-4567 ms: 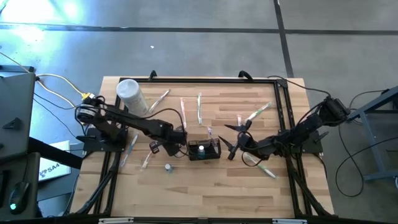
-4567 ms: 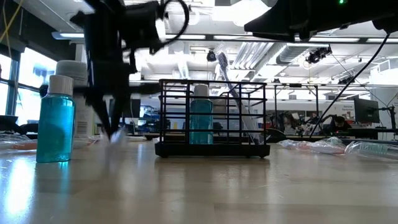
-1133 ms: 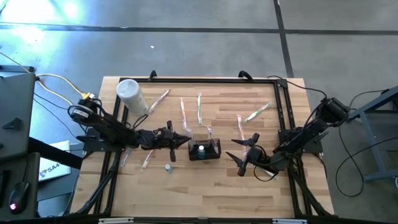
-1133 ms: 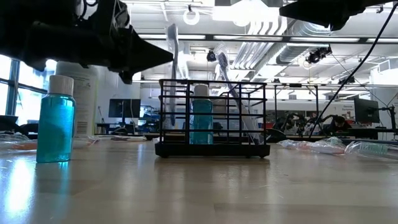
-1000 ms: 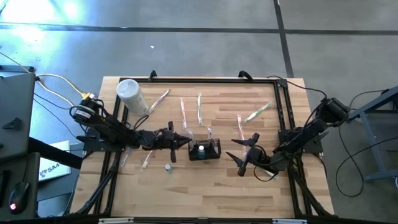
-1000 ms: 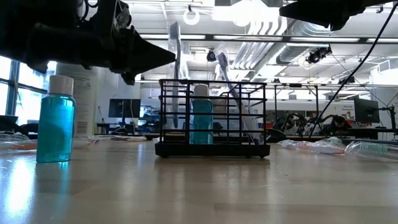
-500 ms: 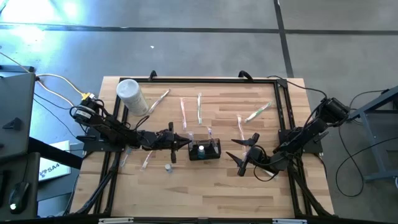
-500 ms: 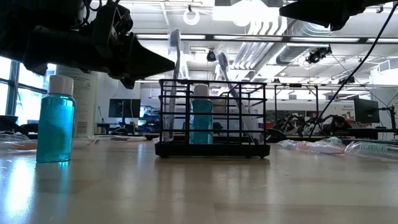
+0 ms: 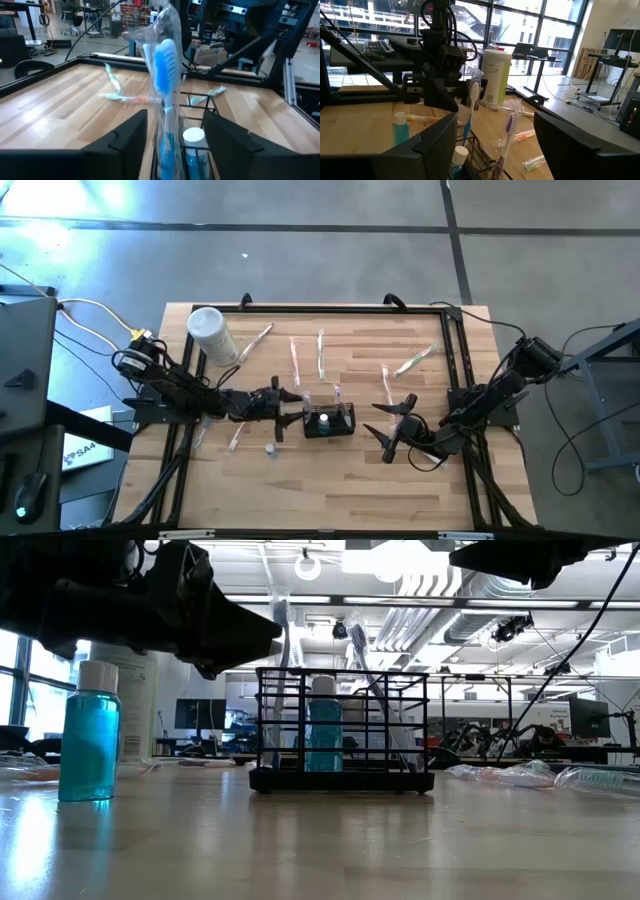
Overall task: Pick & Place toothbrushing station
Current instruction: Put the right blue toothbrush into the black wire organizer, then put the top orange toothbrush into the black wire organizer
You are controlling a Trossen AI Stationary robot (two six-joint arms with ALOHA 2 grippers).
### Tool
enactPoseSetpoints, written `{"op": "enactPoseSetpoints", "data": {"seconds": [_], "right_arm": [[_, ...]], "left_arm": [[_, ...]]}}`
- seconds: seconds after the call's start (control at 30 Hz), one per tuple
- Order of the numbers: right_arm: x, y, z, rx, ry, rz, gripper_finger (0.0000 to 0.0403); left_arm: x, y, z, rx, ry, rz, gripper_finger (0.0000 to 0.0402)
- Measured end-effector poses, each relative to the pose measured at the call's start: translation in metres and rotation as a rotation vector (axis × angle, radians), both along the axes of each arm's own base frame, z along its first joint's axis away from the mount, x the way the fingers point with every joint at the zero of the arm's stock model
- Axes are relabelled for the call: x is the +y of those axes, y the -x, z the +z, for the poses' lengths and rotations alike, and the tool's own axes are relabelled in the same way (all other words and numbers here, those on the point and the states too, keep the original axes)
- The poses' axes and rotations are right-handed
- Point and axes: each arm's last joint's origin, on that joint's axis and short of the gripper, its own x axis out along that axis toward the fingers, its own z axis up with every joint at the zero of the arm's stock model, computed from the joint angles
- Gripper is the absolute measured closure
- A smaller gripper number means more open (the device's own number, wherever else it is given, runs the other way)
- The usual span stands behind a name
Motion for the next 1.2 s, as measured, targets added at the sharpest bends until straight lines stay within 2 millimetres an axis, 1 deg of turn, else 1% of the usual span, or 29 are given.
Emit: {"op": "enactPoseSetpoints", "data": {"seconds": [0.1,0.23,0.3,0.43,0.63,0.77,0.83,0.93,1.03,1.13,1.2], "right_arm": [[0.000,0.000,0.000,0.000,0.000,-0.001,0.0149],[0.000,0.000,0.000,0.001,0.001,-0.003,0.0149],[0.000,0.000,0.000,0.001,0.002,-0.003,0.0149],[0.000,0.000,0.000,0.002,0.003,-0.004,0.0149],[0.000,0.000,0.000,0.001,0.002,-0.003,0.0149],[0.000,0.000,0.000,0.000,0.000,-0.004,0.0149],[0.000,0.000,0.000,0.000,0.000,-0.004,0.0149],[0.000,0.000,0.000,0.000,0.000,-0.005,0.0149],[0.000,0.000,0.000,0.000,-0.001,-0.007,0.0149],[-0.002,-0.001,0.000,0.000,-0.001,-0.014,0.0149],[-0.004,-0.003,0.000,-0.001,-0.001,-0.025,0.0149]], "left_arm": [[0.000,-0.001,0.001,-0.004,0.001,-0.002,0.0179],[0.000,-0.001,0.005,-0.008,-0.036,-0.002,0.0163],[0.000,0.001,0.011,-0.019,-0.042,0.000,0.0160],[0.002,0.006,0.020,0.014,-0.079,0.001,0.0160],[0.006,0.021,0.039,0.072,-0.093,-0.007,0.0160],[0.012,0.041,0.047,0.215,-0.108,0.007,0.0160],[0.020,0.049,0.054,0.336,-0.141,0.040,0.0160],[0.034,0.058,0.071,0.542,-0.203,0.093,0.0160],[0.050,0.061,0.089,0.744,-0.288,0.093,0.0160],[0.068,0.052,0.106,0.872,-0.368,0.045,0.0160],[0.080,0.045,0.110,0.964,-0.433,-0.015,0.0160]]}}
